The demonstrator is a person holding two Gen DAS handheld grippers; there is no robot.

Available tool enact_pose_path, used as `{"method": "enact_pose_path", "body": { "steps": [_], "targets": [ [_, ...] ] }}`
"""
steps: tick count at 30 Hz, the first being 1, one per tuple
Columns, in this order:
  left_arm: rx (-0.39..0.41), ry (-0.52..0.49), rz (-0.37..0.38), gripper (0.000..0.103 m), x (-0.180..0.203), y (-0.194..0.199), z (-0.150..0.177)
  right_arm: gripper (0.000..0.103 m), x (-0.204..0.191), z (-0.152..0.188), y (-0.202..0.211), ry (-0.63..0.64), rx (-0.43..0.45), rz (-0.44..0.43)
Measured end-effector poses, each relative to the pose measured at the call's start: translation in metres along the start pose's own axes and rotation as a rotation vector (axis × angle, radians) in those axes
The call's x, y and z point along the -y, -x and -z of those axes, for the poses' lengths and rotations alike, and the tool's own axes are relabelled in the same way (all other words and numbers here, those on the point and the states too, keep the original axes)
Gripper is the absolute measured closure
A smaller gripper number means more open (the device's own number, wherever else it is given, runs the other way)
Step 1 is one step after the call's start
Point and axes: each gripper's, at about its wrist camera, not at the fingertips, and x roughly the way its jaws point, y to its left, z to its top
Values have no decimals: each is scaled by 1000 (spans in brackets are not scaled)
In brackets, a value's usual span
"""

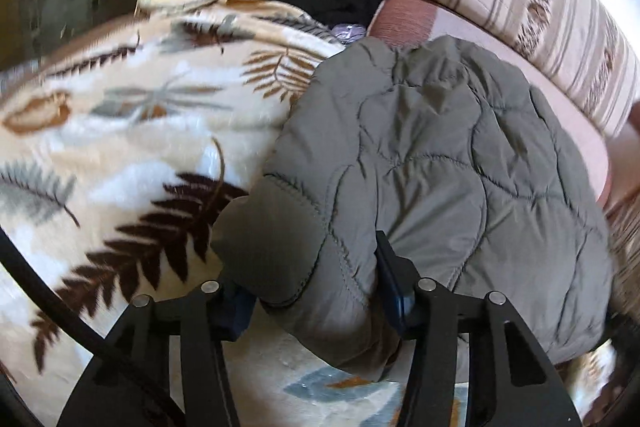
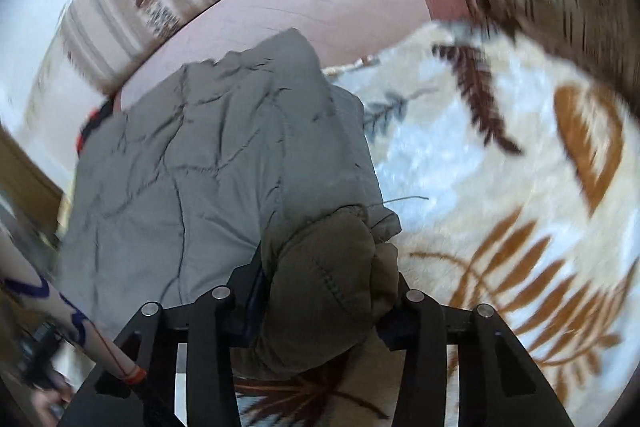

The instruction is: Fold large clothes

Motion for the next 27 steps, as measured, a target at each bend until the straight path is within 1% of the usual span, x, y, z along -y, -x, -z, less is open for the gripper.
{"method": "enact_pose_path", "body": {
  "steps": [2, 7, 12, 18, 23, 27],
  "targets": [
    [6, -18, -5, 52, 1, 1, -1, 57, -7, -1, 2, 49, 12, 29],
    [4, -25, -1, 52, 0, 2, -2, 58, -11, 0, 4, 95, 31, 59],
    [11, -51, -13, 54, 4, 7, -2, 60, -15, 2, 10, 137, 42, 75],
    [33, -99, -38, 57, 13, 19, -2, 62, -30, 3, 23, 213, 76, 110],
    [44, -112, -36, 60, 15, 31, -3, 64, -35, 3, 35, 230, 92, 110],
    [72, -130, -35, 61, 20, 49, -6, 65, -46, 3, 54, 276, 128, 122]
  ]
}}
